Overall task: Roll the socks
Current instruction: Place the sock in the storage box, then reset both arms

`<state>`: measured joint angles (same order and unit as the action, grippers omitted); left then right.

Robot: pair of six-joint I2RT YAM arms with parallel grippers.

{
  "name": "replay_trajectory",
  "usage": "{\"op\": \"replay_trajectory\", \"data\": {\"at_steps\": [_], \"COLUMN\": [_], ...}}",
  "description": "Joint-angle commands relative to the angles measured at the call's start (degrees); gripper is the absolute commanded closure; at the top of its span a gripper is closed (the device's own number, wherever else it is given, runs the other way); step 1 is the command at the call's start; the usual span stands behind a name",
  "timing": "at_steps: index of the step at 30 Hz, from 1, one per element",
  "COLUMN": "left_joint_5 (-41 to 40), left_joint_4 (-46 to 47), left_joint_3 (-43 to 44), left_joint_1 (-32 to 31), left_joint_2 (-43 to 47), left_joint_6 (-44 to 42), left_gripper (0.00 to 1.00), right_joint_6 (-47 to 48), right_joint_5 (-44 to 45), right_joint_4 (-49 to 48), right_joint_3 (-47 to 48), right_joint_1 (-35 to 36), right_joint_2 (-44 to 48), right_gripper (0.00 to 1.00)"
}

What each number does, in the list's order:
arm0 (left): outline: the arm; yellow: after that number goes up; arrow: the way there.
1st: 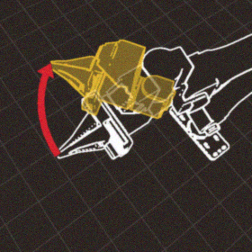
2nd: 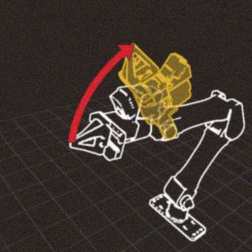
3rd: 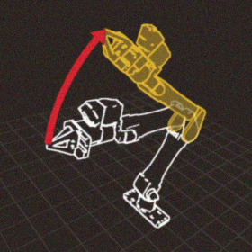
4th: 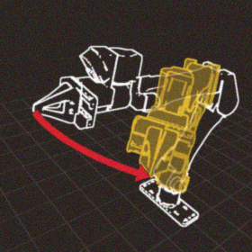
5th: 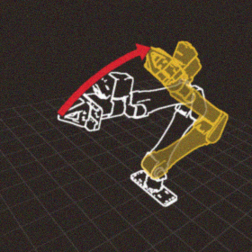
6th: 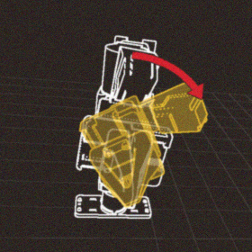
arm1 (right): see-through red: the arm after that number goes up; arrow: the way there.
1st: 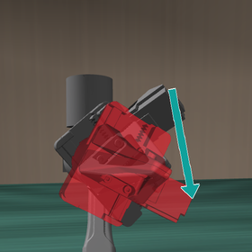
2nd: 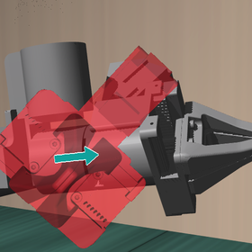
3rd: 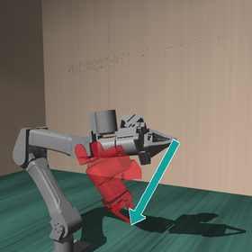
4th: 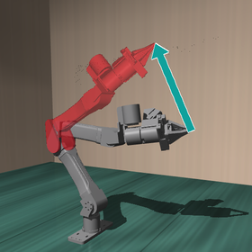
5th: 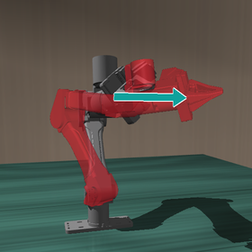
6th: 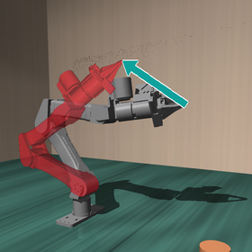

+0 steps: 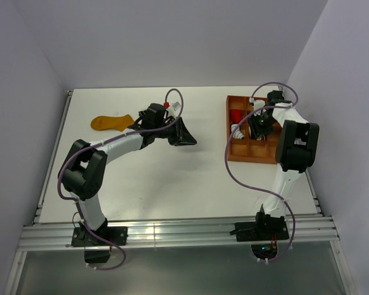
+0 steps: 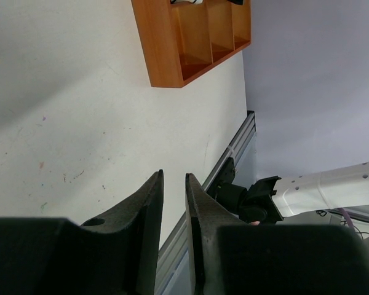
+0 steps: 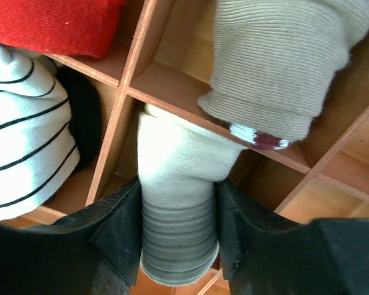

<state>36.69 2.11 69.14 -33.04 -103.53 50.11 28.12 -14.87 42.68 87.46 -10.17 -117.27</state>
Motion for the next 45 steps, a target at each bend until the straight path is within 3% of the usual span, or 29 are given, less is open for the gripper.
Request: {"op": "replay_trajectory", "data": {"at_steps": [1, 8, 30, 39, 40, 45], "left_joint_5": [-0.1, 0.0, 0.1, -2.1, -2.4, -6.4], "left_joint_4": [-0.3, -1.0, -4.7, -8.0, -8.3, -11.5], "left_joint_3": [3.0, 4.2, 7.5, 7.2, 6.7, 4.5], "left_joint_1": [-0.3, -0.4, -0.4, -0.4, -0.4, -0.4], "left_joint_2": [-0.3, -1.0, -2.4, 1.0, 2.6, 6.0], "left_joint_6": [-2.0, -2.4, -4.7, -6.5, -6.8, -8.6], "left_gripper": [0.73, 0.73, 0.72, 0.71, 0.71, 0.71], "right_joint_6": [-0.3, -0.7, -4.4, -4.0, -4.0, -4.2], "right_joint_5": [-0.8, -0.5, 2.8, -8.7, -10.1, -17.6], "right_joint_4": [5.7, 5.8, 5.8, 5.9, 5.8, 3.4], "right_joint_3": [1.3, 2.2, 5.8, 4.9, 4.3, -0.4], "right_joint_1": [-0.1, -0.2, -0.8, -1.3, -1.3, -1.3], "right_joint_2": [1.4, 2.8, 8.5, 20.1, 21.5, 33.1], "right_gripper": [0.47, 0.4, 0.34, 0.34, 0.27, 0.24]}}
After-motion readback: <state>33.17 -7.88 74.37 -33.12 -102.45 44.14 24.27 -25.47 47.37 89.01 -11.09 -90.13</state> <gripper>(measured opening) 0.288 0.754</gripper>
